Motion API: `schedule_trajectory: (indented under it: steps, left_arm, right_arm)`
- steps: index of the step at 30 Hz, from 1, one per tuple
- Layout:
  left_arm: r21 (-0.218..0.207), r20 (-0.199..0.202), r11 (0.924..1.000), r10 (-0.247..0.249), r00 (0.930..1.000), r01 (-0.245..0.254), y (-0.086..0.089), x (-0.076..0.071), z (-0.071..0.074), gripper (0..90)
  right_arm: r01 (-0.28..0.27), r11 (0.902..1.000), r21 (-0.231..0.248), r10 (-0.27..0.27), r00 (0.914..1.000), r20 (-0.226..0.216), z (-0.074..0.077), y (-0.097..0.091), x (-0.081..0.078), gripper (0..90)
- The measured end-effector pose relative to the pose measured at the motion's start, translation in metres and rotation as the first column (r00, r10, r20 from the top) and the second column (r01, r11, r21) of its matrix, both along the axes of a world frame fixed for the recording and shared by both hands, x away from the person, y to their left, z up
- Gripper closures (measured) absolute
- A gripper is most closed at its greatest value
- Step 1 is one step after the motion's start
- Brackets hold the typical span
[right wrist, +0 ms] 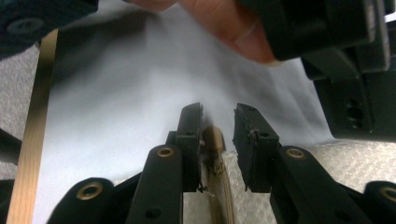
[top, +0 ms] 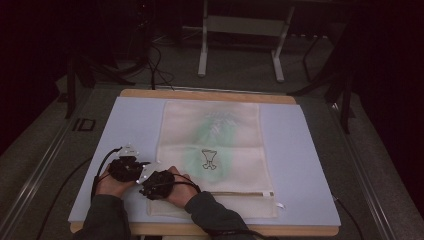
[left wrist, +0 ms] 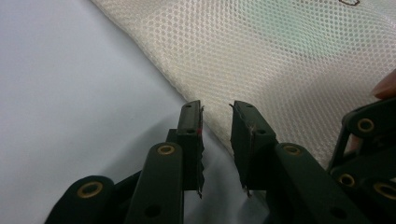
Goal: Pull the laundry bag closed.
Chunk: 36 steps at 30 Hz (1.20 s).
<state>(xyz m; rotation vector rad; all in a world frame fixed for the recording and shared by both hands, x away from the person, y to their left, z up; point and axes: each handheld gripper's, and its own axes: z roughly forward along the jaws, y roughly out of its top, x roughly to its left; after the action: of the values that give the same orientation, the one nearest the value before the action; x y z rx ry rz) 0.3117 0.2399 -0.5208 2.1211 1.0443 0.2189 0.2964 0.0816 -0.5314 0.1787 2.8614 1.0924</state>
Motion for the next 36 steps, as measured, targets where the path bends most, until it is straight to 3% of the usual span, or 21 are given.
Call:
schedule_trajectory:
  steps: [4, 9, 12, 18, 22, 30, 36]
  left_arm:
    - [0.003, 0.000, 1.0000, -0.001, 1.0000, 0.001, 0.000, 0.000, 0.000, 72.9]
    - [0.003, 0.000, 1.0000, 0.002, 1.0000, -0.002, 0.000, 0.000, 0.000, 72.9]
    - [0.001, 0.000, 1.0000, 0.001, 1.0000, -0.001, 0.000, 0.000, 0.000, 72.9]
    - [0.003, -0.002, 1.0000, 0.003, 1.0000, -0.003, 0.000, 0.000, 0.000, 72.9]
    - [0.005, -0.004, 1.0000, 0.003, 1.0000, -0.003, -0.001, 0.000, 0.000, 72.9]
    - [0.004, -0.012, 0.9999, -0.012, 0.9999, 0.012, -0.001, 0.000, -0.001, 73.1]
    - [-0.007, -0.020, 0.9996, -0.026, 0.9995, 0.026, -0.002, 0.000, -0.001, 76.1]
  right_arm:
    - [-0.006, 0.9999, -0.010, 0.006, 0.9998, 0.018, 0.002, 0.002, -0.002, 80.9]
    - [0.015, 0.9972, 0.073, -0.014, 0.9999, -0.008, 0.009, -0.006, 0.000, 81.2]
    - [0.019, 0.9951, 0.097, -0.017, 0.9997, -0.017, 0.014, -0.013, 0.000, 81.2]
    - [0.002, 0.9966, 0.083, -0.002, 1.0000, 0.000, 0.017, -0.029, -0.005, 81.0]
    - [-0.007, 0.9980, 0.063, 0.008, 0.9998, -0.016, 0.014, -0.037, -0.004, 80.9]
    - [0.000, 0.9987, 0.051, 0.004, 0.9977, -0.068, 0.005, -0.035, 0.000, 80.2]
    - [0.000, 0.9993, 0.038, 0.003, 0.9979, -0.065, 0.000, -0.036, 0.000, 81.1]
